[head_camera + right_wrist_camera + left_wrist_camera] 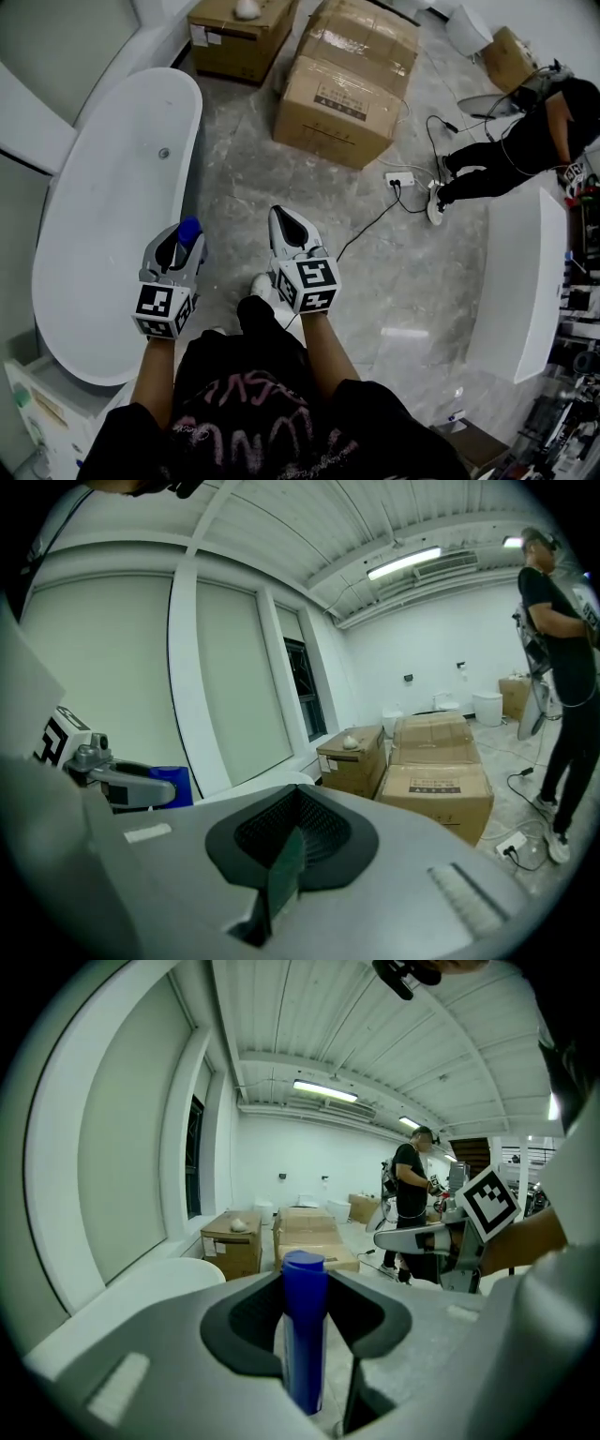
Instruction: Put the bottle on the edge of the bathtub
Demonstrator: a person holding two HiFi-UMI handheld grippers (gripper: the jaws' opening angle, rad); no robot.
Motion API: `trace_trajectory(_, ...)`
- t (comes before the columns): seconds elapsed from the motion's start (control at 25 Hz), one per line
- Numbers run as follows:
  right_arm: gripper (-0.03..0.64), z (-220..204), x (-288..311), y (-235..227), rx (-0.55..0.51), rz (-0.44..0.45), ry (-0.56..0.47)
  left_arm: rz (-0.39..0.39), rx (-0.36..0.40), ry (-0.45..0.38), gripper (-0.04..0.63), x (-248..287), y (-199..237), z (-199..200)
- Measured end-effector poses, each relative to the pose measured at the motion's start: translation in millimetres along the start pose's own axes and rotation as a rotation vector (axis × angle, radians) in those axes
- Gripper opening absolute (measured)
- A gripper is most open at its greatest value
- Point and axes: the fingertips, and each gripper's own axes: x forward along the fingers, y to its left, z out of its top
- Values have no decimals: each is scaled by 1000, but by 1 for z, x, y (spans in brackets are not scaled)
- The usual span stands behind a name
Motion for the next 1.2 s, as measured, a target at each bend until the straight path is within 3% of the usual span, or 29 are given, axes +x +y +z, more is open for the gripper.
trace_trajectory(0.44,14,-14,28,-52,20,28,77,47,-17,70,147,62,13,-9)
trace_trajectory(1.2,14,-32,116,-77,-10,23,161,34,-89,140,146,162,74,-46)
